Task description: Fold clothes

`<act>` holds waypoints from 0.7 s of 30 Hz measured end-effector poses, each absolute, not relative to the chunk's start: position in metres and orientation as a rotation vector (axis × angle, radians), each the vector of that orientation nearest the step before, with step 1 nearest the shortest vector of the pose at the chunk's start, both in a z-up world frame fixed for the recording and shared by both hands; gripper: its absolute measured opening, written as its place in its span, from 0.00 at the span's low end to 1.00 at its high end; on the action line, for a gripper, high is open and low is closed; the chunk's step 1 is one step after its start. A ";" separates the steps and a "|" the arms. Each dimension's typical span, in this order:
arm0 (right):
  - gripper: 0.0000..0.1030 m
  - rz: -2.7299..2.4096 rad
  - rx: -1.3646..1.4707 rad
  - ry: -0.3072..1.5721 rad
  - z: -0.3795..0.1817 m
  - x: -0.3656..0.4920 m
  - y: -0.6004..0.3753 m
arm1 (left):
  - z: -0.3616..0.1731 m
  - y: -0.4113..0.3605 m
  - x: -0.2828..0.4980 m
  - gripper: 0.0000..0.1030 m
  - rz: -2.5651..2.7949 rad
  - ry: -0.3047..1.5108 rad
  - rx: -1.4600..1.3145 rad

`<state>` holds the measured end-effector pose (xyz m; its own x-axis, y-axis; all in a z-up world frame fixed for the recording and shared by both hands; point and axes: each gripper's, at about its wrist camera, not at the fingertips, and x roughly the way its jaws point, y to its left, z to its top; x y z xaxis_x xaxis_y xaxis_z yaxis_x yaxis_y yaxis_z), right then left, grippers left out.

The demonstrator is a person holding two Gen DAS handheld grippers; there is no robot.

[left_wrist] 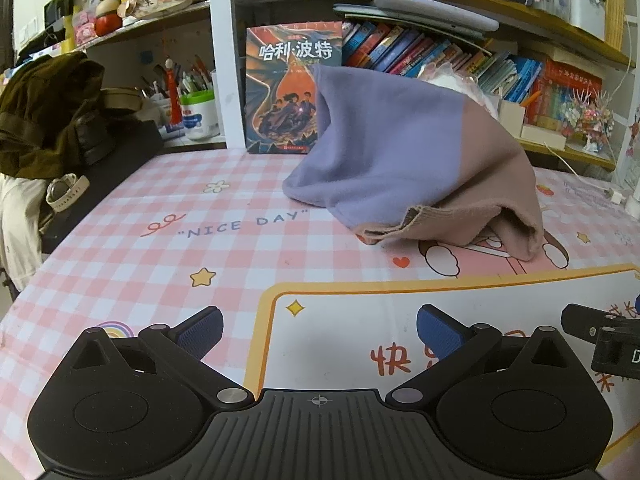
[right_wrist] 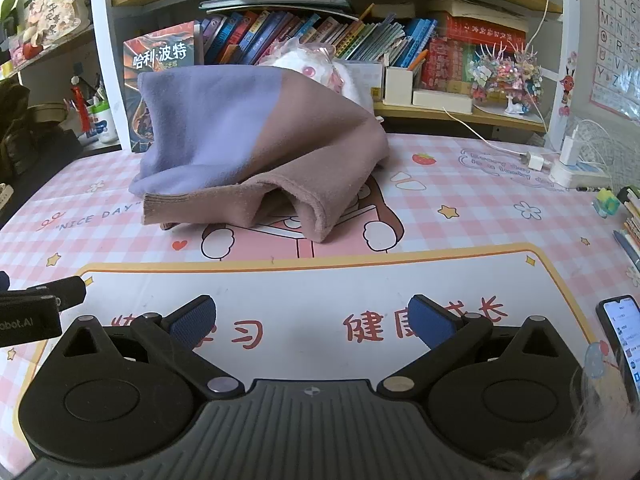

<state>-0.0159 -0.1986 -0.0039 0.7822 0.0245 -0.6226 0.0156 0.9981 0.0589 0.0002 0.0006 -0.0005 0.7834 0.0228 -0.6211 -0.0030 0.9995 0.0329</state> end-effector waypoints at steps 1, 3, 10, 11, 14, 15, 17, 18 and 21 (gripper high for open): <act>1.00 0.006 0.065 0.676 -0.004 -0.016 -0.198 | -0.001 0.001 0.000 1.00 0.015 0.671 0.031; 1.00 0.010 0.066 0.678 -0.003 -0.015 -0.197 | -0.001 0.001 0.000 1.00 0.017 0.672 0.033; 1.00 0.021 0.065 0.684 -0.004 -0.014 -0.200 | -0.001 0.003 0.001 1.00 0.023 0.679 0.035; 1.00 0.021 0.064 0.683 -0.004 -0.014 -0.201 | -0.001 0.003 0.001 1.00 0.024 0.680 0.035; 1.00 0.016 0.057 0.681 -0.004 -0.013 -0.197 | -0.002 0.005 0.002 1.00 0.026 0.680 0.032; 1.00 0.015 0.057 0.681 -0.004 -0.013 -0.197 | -0.002 0.005 0.002 1.00 0.027 0.681 0.031; 1.00 0.014 0.057 0.681 -0.005 -0.013 -0.197 | -0.003 0.006 0.002 1.00 0.028 0.681 0.030; 1.00 0.014 0.056 0.681 -0.005 -0.013 -0.197 | -0.003 0.007 0.003 1.00 0.029 0.682 0.029; 1.00 0.013 0.055 0.682 -0.005 -0.014 -0.196 | -0.003 0.008 0.003 1.00 0.033 0.683 0.028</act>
